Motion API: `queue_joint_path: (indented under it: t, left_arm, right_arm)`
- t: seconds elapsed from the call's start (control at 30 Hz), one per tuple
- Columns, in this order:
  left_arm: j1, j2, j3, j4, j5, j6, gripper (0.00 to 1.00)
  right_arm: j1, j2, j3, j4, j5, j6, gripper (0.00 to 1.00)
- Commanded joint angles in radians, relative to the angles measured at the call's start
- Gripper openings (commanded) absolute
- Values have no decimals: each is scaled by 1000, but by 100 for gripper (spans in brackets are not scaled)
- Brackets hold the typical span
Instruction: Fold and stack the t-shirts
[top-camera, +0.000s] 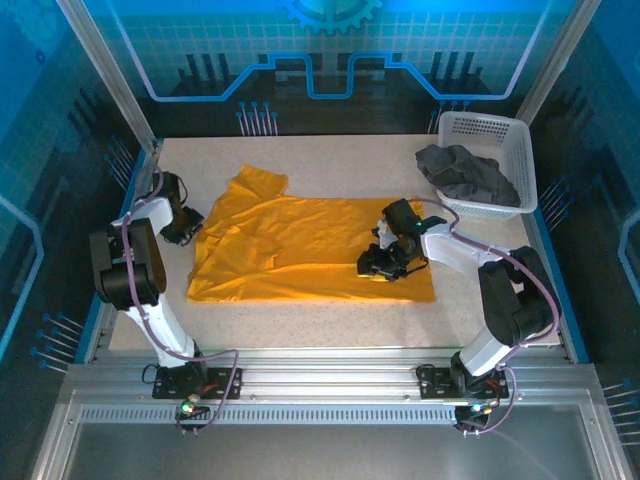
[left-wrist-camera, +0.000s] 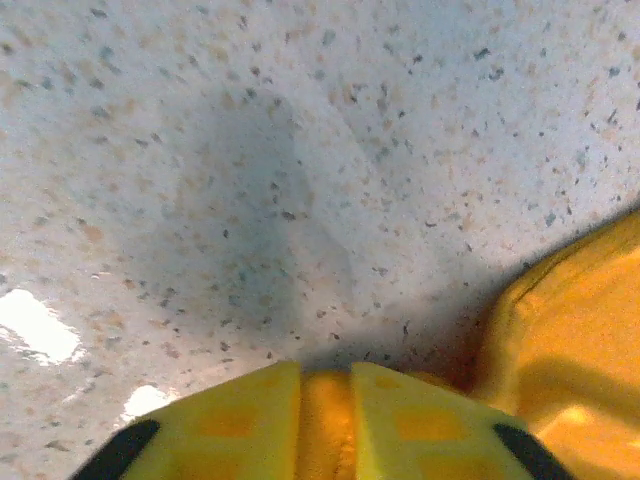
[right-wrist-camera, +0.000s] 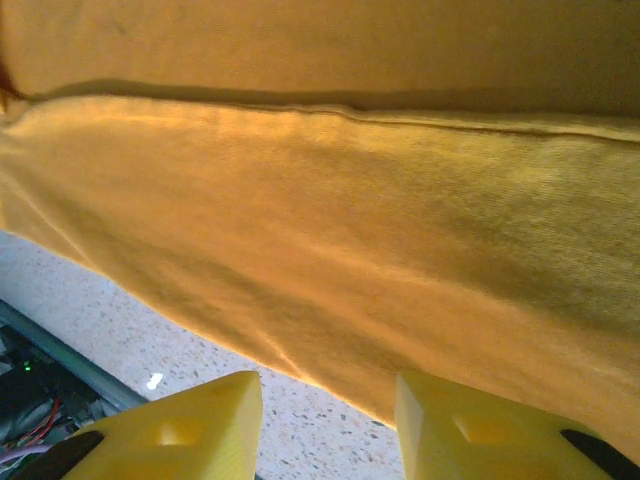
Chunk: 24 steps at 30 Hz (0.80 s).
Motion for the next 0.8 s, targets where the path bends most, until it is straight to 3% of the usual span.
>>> queue_joint_path:
  t: [0.0, 0.07, 0.13, 0.3, 0.47, 0.63, 0.77]
  left_arm:
    - [5, -58, 7, -84, -122, 11, 36]
    - [-14, -127, -1, -123, -186, 2, 45]
    - [-39, -199, -21, -160, -198, -19, 45]
    - [-155, -314, -144, -204, -51, -192, 35]
    - [-266, -321, -298, -124, 76, -384, 28]
    - [-269, -262, -378, -75, 104, -455, 28]
    - [-217, -273, -424, -116, 67, -442, 27]
  right_arm:
    - [9, 15, 22, -42, 44, -5, 41]
    - [9, 22, 28, -43, 54, -7, 41]
    - [9, 33, 30, -39, 56, -8, 41]
    - [30, 79, 63, -38, 66, -25, 40]
    - [76, 151, 115, -59, 84, -45, 40]
    - [124, 217, 142, -87, 113, -55, 40]
    - [173, 275, 168, -117, 126, -68, 40]
